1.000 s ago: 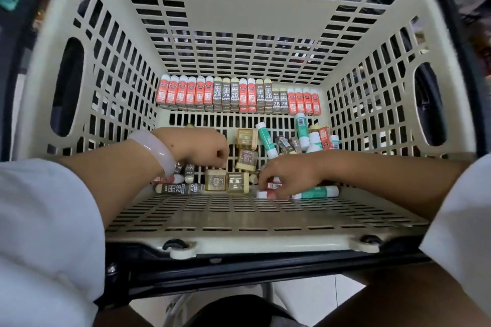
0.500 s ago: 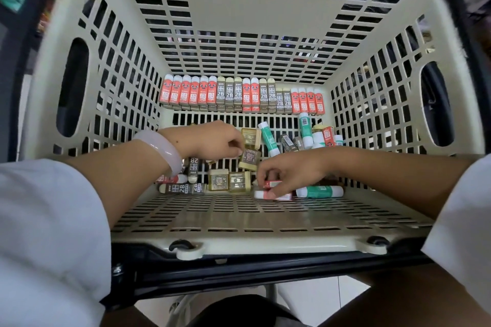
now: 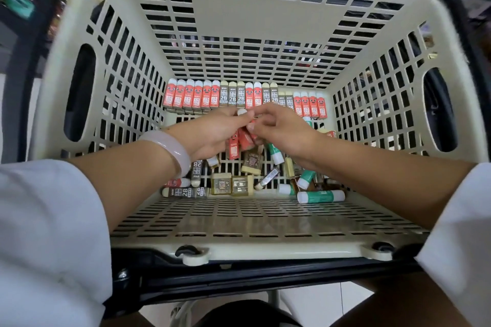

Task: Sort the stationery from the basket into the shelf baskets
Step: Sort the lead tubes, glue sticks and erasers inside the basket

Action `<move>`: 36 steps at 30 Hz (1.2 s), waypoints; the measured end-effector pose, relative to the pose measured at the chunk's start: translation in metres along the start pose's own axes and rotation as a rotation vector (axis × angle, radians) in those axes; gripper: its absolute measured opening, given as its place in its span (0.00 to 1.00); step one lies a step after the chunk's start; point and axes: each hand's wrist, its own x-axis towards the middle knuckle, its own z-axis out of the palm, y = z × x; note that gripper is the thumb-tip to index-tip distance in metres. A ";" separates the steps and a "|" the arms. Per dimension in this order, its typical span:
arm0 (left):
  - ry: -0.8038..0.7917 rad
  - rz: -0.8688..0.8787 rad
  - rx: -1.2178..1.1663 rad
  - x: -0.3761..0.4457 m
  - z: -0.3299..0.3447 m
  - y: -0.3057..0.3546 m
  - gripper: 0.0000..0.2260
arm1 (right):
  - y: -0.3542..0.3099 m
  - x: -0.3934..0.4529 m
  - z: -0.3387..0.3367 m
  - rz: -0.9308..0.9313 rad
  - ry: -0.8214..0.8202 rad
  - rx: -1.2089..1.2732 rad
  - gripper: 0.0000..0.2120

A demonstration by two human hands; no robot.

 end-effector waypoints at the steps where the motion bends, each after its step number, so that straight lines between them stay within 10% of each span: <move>1: 0.029 -0.010 0.018 0.000 0.000 0.000 0.11 | 0.001 0.001 -0.004 0.028 0.032 0.038 0.11; 8: 0.086 -0.159 -0.057 0.004 -0.007 0.002 0.05 | 0.020 0.039 -0.049 0.229 0.595 0.040 0.06; 19: 0.091 -0.139 0.077 0.001 -0.008 0.006 0.13 | 0.031 0.058 -0.051 0.096 0.571 -0.240 0.13; 21: 0.123 -0.110 0.076 0.002 -0.009 0.006 0.12 | 0.026 0.044 -0.048 -0.110 0.475 -0.553 0.11; 27: 0.224 -0.021 0.120 0.004 -0.013 0.004 0.10 | 0.037 0.012 -0.028 -0.494 -0.485 -1.398 0.11; 32: 0.232 0.011 0.086 0.005 -0.014 0.004 0.06 | 0.063 0.010 -0.019 -0.746 -0.537 -1.670 0.12; 36: 0.232 0.050 0.062 0.008 -0.015 0.003 0.04 | 0.058 0.012 -0.026 -0.724 -0.499 -1.398 0.08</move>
